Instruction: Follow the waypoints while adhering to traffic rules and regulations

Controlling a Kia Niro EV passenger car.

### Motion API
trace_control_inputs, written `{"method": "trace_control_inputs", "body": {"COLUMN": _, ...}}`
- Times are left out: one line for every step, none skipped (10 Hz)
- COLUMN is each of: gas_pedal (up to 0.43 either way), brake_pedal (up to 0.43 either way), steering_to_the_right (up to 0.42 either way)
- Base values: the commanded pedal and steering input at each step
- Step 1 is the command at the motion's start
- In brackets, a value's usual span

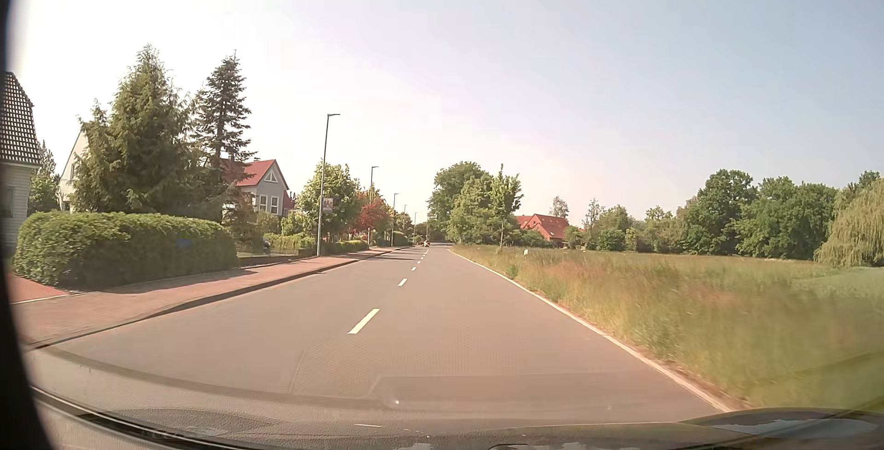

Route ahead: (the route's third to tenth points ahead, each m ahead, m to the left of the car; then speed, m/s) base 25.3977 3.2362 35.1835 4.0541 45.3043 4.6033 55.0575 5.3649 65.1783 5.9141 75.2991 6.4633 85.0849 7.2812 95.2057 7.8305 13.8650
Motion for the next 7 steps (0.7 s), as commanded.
{"method": "trace_control_inputs", "body": {"gas_pedal": 0.197, "brake_pedal": 0.0, "steering_to_the_right": -0.014}}
{"method": "trace_control_inputs", "body": {"gas_pedal": 0.197, "brake_pedal": 0.0, "steering_to_the_right": -0.014}}
{"method": "trace_control_inputs", "body": {"gas_pedal": 0.189, "brake_pedal": 0.0, "steering_to_the_right": -0.014}}
{"method": "trace_control_inputs", "body": {"gas_pedal": 0.189, "brake_pedal": 0.0, "steering_to_the_right": -0.014}}
{"method": "trace_control_inputs", "body": {"gas_pedal": 0.177, "brake_pedal": 0.0, "steering_to_the_right": -0.014}}
{"method": "trace_control_inputs", "body": {"gas_pedal": 0.177, "brake_pedal": 0.0, "steering_to_the_right": -0.013}}
{"method": "trace_control_inputs", "body": {"gas_pedal": 0.169, "brake_pedal": 0.0, "steering_to_the_right": -0.013}}
